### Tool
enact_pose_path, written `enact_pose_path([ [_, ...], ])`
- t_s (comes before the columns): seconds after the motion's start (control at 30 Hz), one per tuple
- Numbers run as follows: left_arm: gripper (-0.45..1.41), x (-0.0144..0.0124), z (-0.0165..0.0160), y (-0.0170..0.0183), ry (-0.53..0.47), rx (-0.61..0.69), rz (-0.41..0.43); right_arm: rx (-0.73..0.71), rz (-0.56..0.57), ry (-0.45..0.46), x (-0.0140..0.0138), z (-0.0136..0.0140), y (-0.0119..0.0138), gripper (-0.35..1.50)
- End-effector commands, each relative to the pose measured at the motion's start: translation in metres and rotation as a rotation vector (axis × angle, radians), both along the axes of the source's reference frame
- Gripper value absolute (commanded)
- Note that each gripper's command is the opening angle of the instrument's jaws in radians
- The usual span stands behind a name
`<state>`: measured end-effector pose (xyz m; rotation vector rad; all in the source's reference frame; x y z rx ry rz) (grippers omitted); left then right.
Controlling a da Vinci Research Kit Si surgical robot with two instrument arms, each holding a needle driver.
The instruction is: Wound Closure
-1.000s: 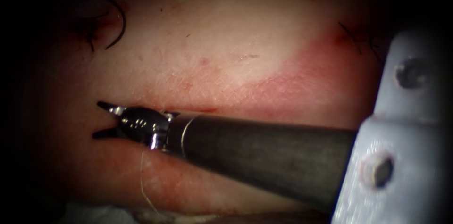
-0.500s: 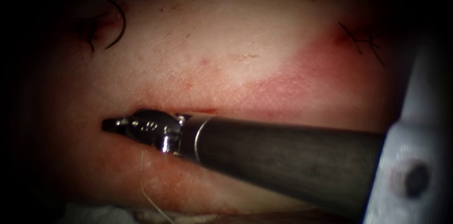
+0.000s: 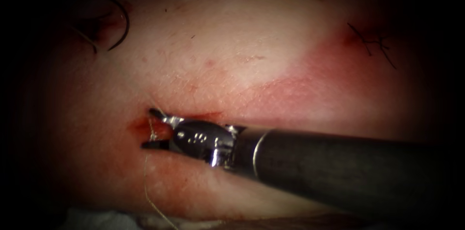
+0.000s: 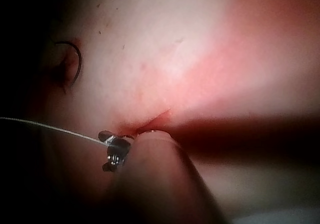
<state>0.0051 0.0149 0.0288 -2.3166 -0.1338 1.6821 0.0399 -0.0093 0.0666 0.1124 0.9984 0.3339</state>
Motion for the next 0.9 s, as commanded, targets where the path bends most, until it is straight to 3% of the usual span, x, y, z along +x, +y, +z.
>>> enact_pose_path([
  [0.03, -0.45, -0.0004, 0.0007, 0.0000, 0.001, 0.003, 0.000, 0.010, 0.006, -0.011, -0.0024, 0.0003, -0.0012, 1.47],
  [0.13, -0.45, -0.0003, 0.0009, 0.0005, 0.020, -0.001, -0.010, 0.013, 0.013, -0.025, -0.0070, 0.0000, -0.0023, 1.47],
  [0.23, -0.45, -0.0001, 0.0006, 0.0009, 0.022, -0.001, -0.012, 0.014, 0.020, -0.034, -0.0091, 0.0004, -0.0024, 1.47],
  [0.47, -0.45, -0.0008, 0.0006, 0.0009, 0.029, -0.007, -0.017, 0.018, 0.009, -0.025, -0.0108, 0.0005, -0.0028, 1.47],
  [0.73, -0.45, -0.0076, 0.0069, 0.0015, 0.055, -0.020, -0.066, 0.018, 0.054, -0.037, -0.0134, 0.0002, -0.0036, 1.48],
  [0.9, -0.45, -0.0152, 0.0134, 0.0007, 0.059, 0.026, -0.063, 0.009, 0.067, -0.023, -0.0138, 0.0000, -0.0043, 1.48],
])
